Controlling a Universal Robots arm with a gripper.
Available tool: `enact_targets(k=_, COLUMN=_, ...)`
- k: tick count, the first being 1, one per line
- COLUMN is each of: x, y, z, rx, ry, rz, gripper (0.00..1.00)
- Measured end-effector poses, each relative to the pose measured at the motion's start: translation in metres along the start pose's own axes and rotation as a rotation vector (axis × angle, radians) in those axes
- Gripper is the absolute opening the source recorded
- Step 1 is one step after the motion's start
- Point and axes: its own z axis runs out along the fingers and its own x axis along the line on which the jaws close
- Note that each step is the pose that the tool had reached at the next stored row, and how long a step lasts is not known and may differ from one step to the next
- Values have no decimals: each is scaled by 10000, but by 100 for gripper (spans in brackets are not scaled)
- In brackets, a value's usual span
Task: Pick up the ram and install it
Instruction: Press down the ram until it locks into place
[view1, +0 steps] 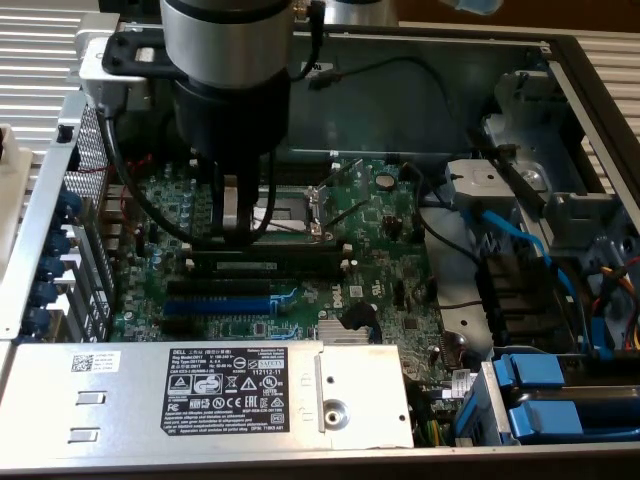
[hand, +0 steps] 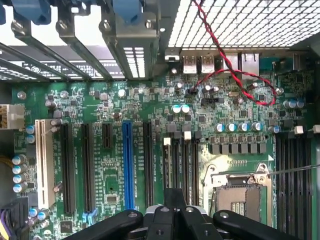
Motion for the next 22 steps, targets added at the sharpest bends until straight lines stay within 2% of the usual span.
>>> enact_targets(k=4, x=70, y=11, z=45, rx=18, ry=-27, rz=-1, gripper=11)
enact_targets(k=7, x=79, y=12, z=65, rx=26, ry=-53, rz=-1, gripper=11)
enact_targets(k=14, x=99, y=12, z=121, rx=61, ry=-191, rz=-2, gripper=11)
enact_targets(k=19, x=104, y=13, z=134, rx=60, ry=-255, rz=-2, gripper=11)
enact_targets(k=22, x=106, y=14, z=137, rx=57, ry=-269, rz=-3, gripper=11)
